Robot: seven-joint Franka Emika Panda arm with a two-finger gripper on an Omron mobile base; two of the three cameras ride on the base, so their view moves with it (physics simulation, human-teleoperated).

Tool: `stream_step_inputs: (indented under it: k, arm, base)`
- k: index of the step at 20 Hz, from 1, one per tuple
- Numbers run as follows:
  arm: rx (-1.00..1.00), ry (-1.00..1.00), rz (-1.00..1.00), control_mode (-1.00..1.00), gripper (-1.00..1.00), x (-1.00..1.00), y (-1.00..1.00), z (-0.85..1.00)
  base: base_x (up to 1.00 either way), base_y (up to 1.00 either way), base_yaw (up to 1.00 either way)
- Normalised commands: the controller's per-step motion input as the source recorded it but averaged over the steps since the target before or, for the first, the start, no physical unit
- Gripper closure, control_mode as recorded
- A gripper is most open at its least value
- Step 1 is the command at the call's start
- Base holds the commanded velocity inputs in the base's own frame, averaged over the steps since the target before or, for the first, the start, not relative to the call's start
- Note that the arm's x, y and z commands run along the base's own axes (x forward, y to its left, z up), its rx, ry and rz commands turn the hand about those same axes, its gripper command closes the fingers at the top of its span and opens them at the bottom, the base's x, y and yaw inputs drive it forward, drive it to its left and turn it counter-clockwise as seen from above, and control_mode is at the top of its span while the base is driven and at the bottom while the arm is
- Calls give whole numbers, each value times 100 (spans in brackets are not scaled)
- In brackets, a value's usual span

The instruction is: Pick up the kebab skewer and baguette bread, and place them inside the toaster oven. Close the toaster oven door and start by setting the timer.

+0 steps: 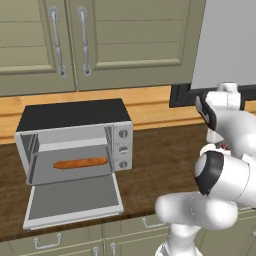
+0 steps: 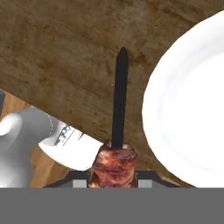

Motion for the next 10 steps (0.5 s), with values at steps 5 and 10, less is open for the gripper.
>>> stream_step_inputs:
  k: [5,10]
  arm:
    - [0,0,21,-100,100,0,61,20]
    - [0,0,23,-100,100,-1,62,18]
  base:
    - [0,0,0]
    - [0,0,0]
